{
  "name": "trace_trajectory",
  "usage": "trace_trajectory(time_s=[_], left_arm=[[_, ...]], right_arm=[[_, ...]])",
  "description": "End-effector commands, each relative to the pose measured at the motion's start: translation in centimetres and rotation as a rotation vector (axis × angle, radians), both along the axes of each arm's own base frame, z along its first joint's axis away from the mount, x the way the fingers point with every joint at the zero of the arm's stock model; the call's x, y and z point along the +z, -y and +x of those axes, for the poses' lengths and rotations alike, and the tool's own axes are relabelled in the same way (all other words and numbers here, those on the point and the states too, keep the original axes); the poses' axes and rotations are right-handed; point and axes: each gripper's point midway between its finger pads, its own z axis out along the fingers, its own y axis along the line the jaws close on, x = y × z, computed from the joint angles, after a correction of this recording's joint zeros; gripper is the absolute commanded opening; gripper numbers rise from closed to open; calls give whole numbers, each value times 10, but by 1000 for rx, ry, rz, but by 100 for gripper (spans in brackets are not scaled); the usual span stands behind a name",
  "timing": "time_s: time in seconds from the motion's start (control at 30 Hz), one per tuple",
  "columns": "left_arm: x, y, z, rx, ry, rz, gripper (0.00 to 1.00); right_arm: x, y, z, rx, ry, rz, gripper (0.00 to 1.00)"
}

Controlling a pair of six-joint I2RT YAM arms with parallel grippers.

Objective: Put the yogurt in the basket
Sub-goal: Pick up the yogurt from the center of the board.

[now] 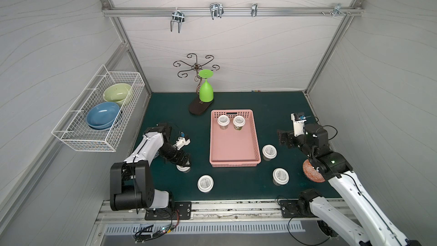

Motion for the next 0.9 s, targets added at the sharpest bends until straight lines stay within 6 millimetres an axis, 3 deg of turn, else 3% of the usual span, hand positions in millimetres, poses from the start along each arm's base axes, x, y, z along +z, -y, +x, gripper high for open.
trace_trajectory(time_s=[0.0, 0.43, 0.6, 0.87], left_arm=[[-3, -1, 2, -9, -1, -3, 95], [2, 2, 2, -10, 1, -23, 78], [7, 5, 4, -8, 11, -37, 76], [37, 13, 21, 19, 66, -93, 75]], right_arm=[[5, -1, 2, 0, 27, -1, 99], [6, -1, 2, -1, 30, 0, 99], [6, 0, 2, -2, 33, -3, 99], [3, 1, 2, -7, 31, -4, 99]])
